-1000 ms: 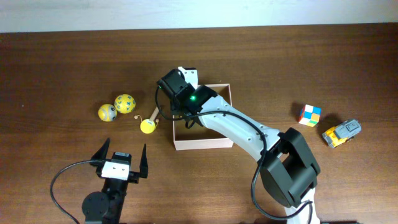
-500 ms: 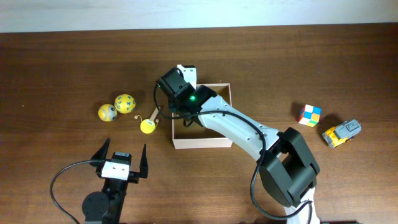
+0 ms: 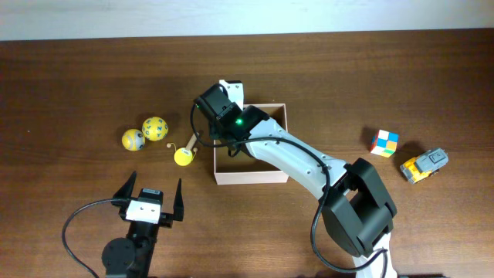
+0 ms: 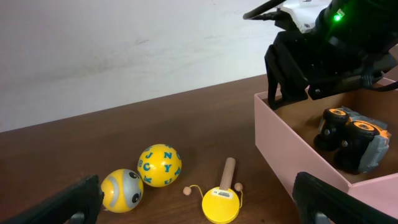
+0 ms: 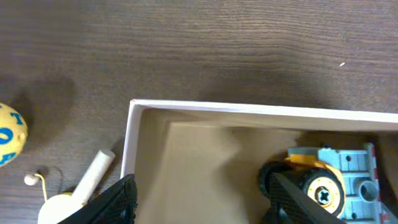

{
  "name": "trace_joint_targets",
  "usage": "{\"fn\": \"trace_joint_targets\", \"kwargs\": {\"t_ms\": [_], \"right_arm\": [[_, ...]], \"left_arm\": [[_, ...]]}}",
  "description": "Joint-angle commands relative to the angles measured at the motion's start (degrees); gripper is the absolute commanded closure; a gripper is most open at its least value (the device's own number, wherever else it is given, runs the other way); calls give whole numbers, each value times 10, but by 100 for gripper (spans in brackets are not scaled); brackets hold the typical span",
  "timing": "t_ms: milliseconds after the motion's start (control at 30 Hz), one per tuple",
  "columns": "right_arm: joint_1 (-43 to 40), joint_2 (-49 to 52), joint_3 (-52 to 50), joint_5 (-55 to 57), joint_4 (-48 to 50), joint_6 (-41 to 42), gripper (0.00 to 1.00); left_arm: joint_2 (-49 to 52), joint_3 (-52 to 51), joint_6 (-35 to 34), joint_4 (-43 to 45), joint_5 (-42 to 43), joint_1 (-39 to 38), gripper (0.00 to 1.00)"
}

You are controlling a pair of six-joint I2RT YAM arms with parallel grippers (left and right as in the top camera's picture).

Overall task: Pack container
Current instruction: 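Lower the truck into the box and open the right gripper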

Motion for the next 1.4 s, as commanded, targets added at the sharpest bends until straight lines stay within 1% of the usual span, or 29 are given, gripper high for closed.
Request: {"fn": "trace_joint_targets", "kwargs": {"t_ms": [0,200,400,600,933,1167,1367], "right_arm": [[1,-7,30,24,-19,-29,38],[-10,-24,76,40,-116,-29,38],[-31,-23,71,30,-156,-27,38],[-35,-12,47,17,-154,-9,39],[-31,-7,34,-23,-156,3,38],[-31,-7,2,-31,-135,4,38],[-31,-7,-2,-44,-126,3,38]], "left_arm": [[-5,-4,7,1,-2,2,1],[-5,-4,7,1,-2,2,1],[-5,-4,7,1,-2,2,1],[-5,-4,7,1,-2,2,1],[-5,-4,7,1,-2,2,1],[-5,-4,7,1,-2,2,1],[-5,-4,7,1,-2,2,1]]}}
